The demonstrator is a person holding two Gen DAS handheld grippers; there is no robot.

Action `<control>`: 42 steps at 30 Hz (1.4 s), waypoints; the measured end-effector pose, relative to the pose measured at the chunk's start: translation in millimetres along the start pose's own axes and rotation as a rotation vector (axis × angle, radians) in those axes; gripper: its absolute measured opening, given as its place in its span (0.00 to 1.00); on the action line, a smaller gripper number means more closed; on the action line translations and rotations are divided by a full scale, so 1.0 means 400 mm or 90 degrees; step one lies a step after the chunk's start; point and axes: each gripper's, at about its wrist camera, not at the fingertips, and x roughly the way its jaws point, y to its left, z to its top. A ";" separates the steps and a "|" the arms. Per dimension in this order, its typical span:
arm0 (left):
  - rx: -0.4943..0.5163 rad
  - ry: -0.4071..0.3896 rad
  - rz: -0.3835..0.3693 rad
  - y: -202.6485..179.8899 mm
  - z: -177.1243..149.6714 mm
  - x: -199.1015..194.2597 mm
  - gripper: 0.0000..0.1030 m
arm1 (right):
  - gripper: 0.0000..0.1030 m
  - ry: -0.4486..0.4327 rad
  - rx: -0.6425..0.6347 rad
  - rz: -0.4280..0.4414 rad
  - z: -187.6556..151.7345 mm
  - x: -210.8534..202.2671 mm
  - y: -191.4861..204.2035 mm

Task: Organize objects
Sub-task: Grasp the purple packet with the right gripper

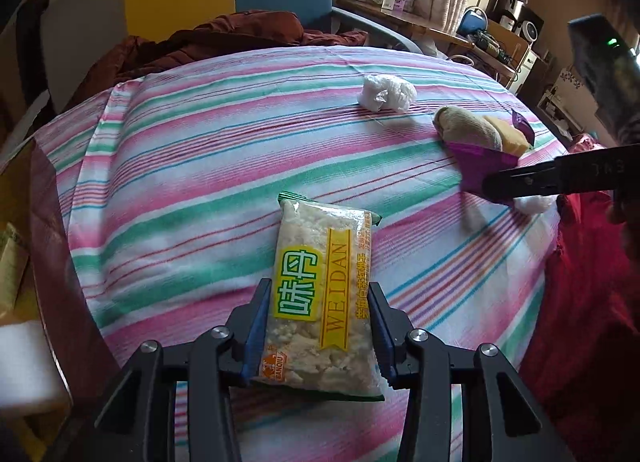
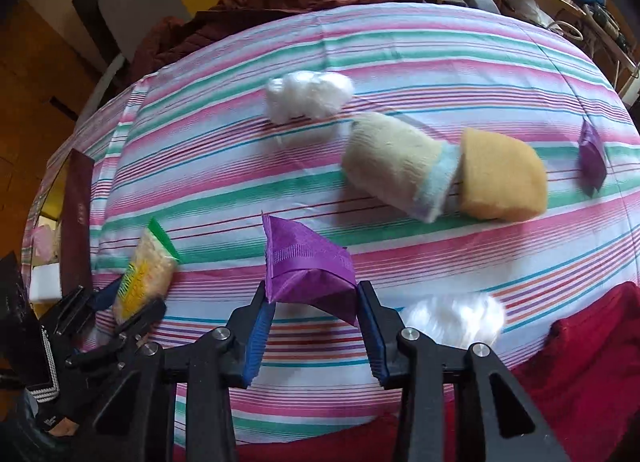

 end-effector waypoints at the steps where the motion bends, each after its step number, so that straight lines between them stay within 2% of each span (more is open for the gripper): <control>1: -0.005 -0.001 -0.006 0.005 -0.007 -0.007 0.44 | 0.40 -0.001 -0.003 0.007 -0.003 0.003 0.014; 6: -0.001 -0.011 -0.012 0.011 -0.039 -0.027 0.44 | 0.39 0.004 -0.021 0.032 -0.021 0.048 0.094; 9: -0.001 -0.015 -0.006 0.007 -0.049 -0.033 0.44 | 0.39 0.001 -0.048 0.006 -0.034 0.058 0.120; 13: 0.018 -0.025 0.008 -0.003 -0.063 -0.033 0.44 | 0.40 0.007 -0.058 0.001 -0.034 0.073 0.124; 19: 0.009 -0.033 0.001 0.006 -0.063 -0.029 0.45 | 0.53 0.021 -0.034 0.013 -0.025 0.086 0.108; 21: 0.007 -0.035 0.000 0.007 -0.062 -0.028 0.45 | 0.67 0.016 -0.028 0.016 -0.021 0.084 0.106; 23: 0.009 -0.038 0.000 0.003 -0.061 -0.026 0.47 | 0.69 0.010 -0.021 0.021 -0.018 0.082 0.104; 25: 0.009 -0.039 -0.001 0.004 -0.061 -0.024 0.47 | 0.69 0.009 -0.015 0.026 -0.013 0.085 0.105; 31: 0.009 -0.043 0.001 0.002 -0.061 -0.022 0.48 | 0.69 0.003 -0.034 -0.008 0.002 0.107 0.121; 32: 0.010 -0.044 0.002 0.001 -0.061 -0.021 0.48 | 0.65 0.001 -0.049 -0.020 0.002 0.111 0.131; 33: 0.011 -0.045 0.003 0.000 -0.061 -0.021 0.48 | 0.53 -0.001 -0.059 -0.029 0.002 0.116 0.141; 34: 0.012 -0.045 0.005 -0.001 -0.061 -0.021 0.47 | 0.50 -0.005 -0.072 -0.041 0.000 0.117 0.148; 42: 0.022 -0.049 0.024 -0.008 -0.063 -0.025 0.44 | 0.47 -0.019 -0.089 -0.041 0.003 0.108 0.156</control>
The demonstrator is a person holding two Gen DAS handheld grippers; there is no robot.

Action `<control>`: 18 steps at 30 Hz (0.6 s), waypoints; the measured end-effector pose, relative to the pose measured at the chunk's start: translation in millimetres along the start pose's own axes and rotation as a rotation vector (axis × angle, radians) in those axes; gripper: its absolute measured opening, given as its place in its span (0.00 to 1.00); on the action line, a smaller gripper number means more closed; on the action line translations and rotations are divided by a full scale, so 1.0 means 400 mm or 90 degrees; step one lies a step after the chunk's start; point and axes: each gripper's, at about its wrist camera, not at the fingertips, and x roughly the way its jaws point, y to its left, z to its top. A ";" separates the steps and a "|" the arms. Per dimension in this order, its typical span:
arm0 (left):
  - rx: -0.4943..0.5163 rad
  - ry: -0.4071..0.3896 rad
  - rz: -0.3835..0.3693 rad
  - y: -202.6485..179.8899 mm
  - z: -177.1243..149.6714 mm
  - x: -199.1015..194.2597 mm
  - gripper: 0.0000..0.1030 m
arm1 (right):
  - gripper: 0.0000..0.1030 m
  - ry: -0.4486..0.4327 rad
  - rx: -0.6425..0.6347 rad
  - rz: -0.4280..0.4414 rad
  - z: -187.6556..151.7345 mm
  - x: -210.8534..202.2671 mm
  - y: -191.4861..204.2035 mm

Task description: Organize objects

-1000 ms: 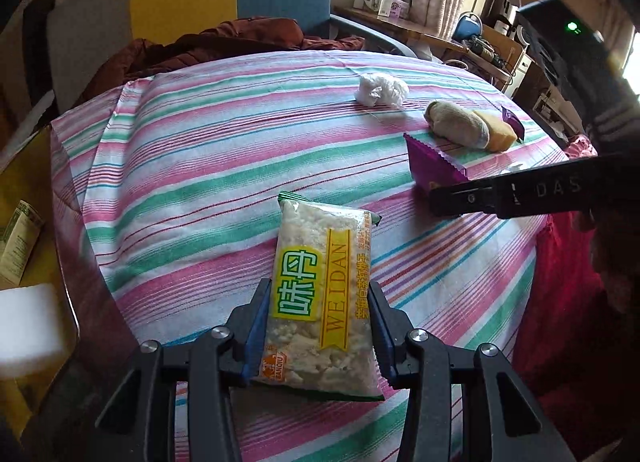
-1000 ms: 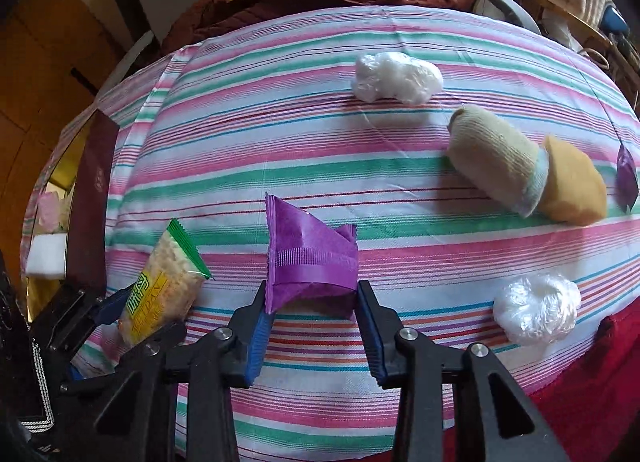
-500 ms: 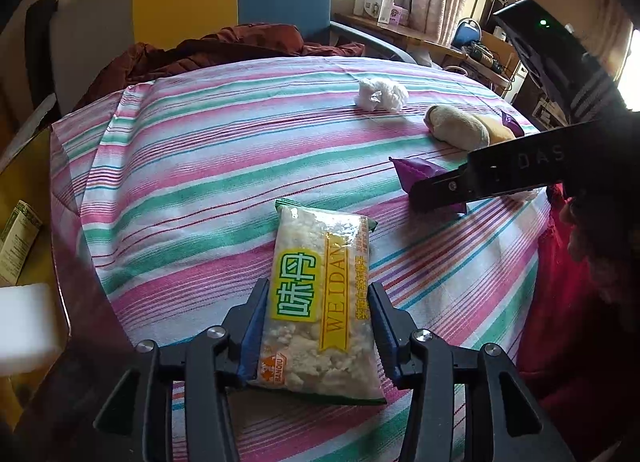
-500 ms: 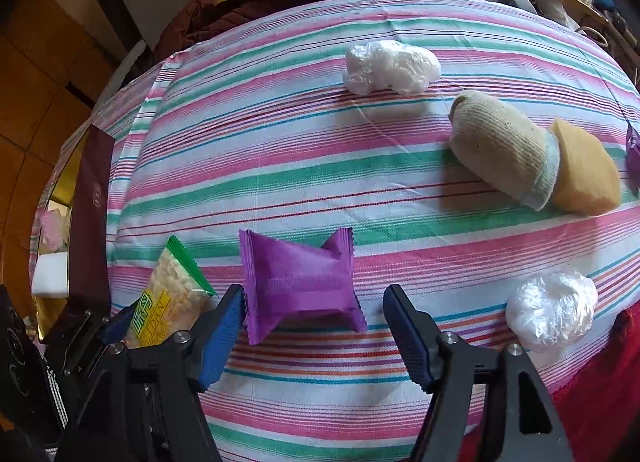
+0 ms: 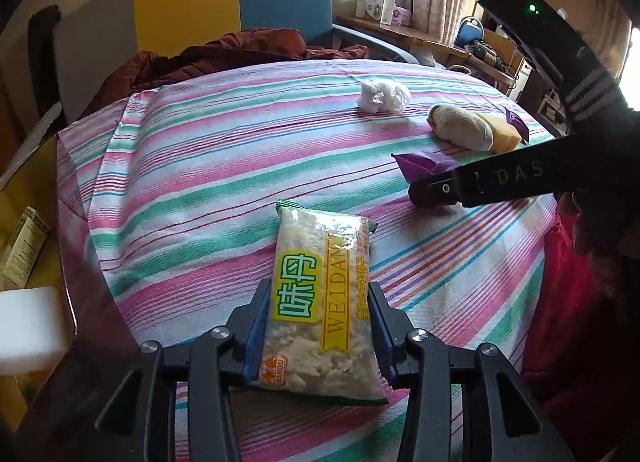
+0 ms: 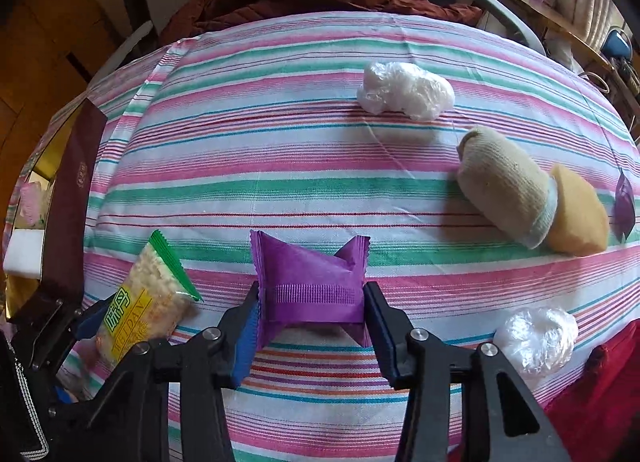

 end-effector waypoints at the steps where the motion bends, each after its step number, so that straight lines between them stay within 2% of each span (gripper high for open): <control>1: 0.001 0.001 0.002 -0.001 0.000 0.000 0.44 | 0.47 -0.002 0.000 0.000 0.003 0.000 0.000; 7: 0.003 -0.003 0.016 -0.010 0.002 -0.034 0.44 | 0.47 -0.031 -0.001 0.013 0.010 -0.026 -0.006; 18: -0.024 -0.083 0.046 0.014 0.028 -0.191 0.44 | 0.47 -0.065 -0.025 0.042 0.000 -0.060 0.018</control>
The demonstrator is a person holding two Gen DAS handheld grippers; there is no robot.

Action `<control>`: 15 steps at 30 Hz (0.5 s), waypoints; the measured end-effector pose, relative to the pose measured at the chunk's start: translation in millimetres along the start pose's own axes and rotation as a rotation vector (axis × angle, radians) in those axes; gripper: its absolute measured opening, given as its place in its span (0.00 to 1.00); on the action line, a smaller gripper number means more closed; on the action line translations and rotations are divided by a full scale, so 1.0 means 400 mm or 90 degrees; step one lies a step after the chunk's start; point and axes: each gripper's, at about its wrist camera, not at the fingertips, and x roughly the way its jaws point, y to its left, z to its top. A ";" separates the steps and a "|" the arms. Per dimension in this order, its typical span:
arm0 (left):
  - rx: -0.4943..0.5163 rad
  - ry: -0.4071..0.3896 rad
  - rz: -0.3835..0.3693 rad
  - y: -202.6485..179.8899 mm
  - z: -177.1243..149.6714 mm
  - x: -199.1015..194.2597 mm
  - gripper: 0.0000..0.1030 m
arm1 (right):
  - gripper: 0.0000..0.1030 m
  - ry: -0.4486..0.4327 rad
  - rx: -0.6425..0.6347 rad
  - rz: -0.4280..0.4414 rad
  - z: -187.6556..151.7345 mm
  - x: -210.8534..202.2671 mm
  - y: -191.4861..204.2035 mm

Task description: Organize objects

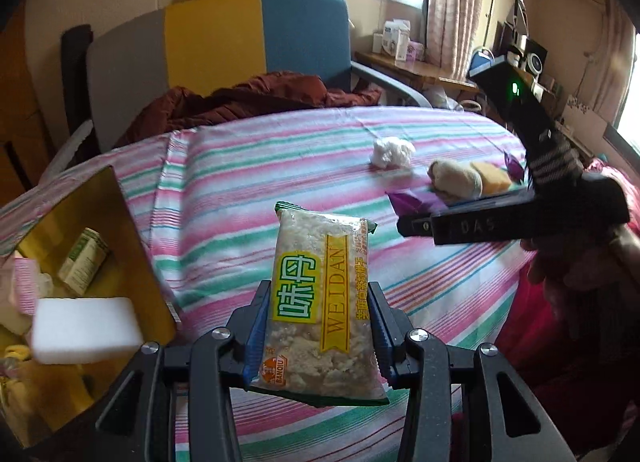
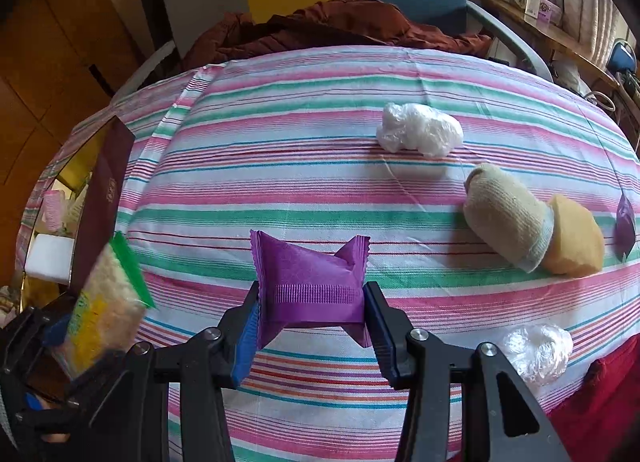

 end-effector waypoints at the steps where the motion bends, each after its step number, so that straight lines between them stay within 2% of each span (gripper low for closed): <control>1: -0.002 -0.007 0.003 0.005 0.004 -0.013 0.44 | 0.47 -0.002 -0.002 0.002 -0.001 -0.003 0.004; 8: -0.026 -0.051 0.020 0.051 0.016 -0.098 0.44 | 0.47 -0.008 -0.023 0.011 -0.006 -0.010 0.027; 15: -0.055 -0.061 0.030 0.096 0.008 -0.132 0.44 | 0.47 -0.004 -0.028 0.026 -0.012 -0.015 0.058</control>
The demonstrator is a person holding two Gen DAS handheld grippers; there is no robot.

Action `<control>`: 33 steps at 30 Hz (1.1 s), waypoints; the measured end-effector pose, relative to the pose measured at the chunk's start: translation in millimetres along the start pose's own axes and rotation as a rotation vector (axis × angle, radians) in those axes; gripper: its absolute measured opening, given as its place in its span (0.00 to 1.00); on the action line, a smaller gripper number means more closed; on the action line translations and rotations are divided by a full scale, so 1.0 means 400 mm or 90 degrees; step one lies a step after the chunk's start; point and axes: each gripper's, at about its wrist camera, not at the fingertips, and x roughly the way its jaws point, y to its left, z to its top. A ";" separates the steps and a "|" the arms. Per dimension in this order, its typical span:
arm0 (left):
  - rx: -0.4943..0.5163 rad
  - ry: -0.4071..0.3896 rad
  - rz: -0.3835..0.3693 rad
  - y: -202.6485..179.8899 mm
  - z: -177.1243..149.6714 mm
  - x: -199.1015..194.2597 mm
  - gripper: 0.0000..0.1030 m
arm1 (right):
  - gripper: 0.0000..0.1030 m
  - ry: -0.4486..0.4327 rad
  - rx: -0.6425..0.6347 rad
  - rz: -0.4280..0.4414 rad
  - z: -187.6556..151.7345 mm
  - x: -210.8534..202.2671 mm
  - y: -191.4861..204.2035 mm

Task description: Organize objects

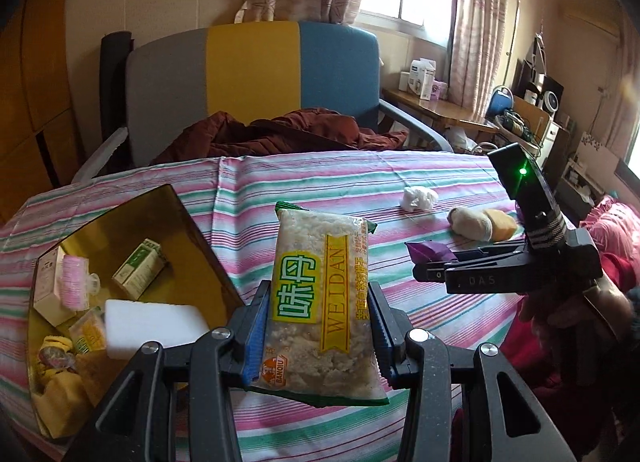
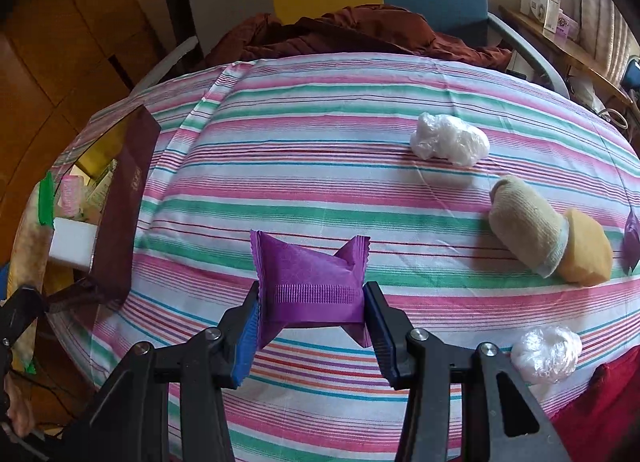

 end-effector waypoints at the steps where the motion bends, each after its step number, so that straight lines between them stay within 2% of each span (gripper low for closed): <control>1: -0.004 -0.001 0.001 0.006 -0.001 -0.001 0.44 | 0.47 -0.001 -0.002 0.005 0.000 -0.002 0.012; 4: -0.025 -0.005 0.000 0.044 -0.005 -0.019 0.44 | 0.47 -0.010 -0.012 0.032 0.007 -0.013 0.063; 9: -0.078 -0.025 0.025 0.146 -0.009 -0.072 0.44 | 0.47 -0.027 -0.040 0.079 0.028 -0.025 0.168; 17: -0.222 -0.052 0.130 0.419 -0.071 -0.188 0.44 | 0.47 -0.045 -0.109 0.148 0.062 -0.039 0.345; 21: -0.276 -0.051 0.162 0.517 -0.117 -0.214 0.44 | 0.47 -0.050 -0.135 0.170 0.081 -0.038 0.415; 27: -0.321 -0.046 0.162 0.579 -0.163 -0.228 0.44 | 0.47 -0.042 -0.169 0.188 0.101 -0.015 0.508; 31: -0.319 -0.042 0.153 0.589 -0.159 -0.215 0.44 | 0.47 -0.033 -0.185 0.192 0.112 0.009 0.554; 33: -0.313 -0.038 0.135 0.590 -0.149 -0.206 0.44 | 0.47 -0.032 -0.189 0.191 0.120 0.019 0.570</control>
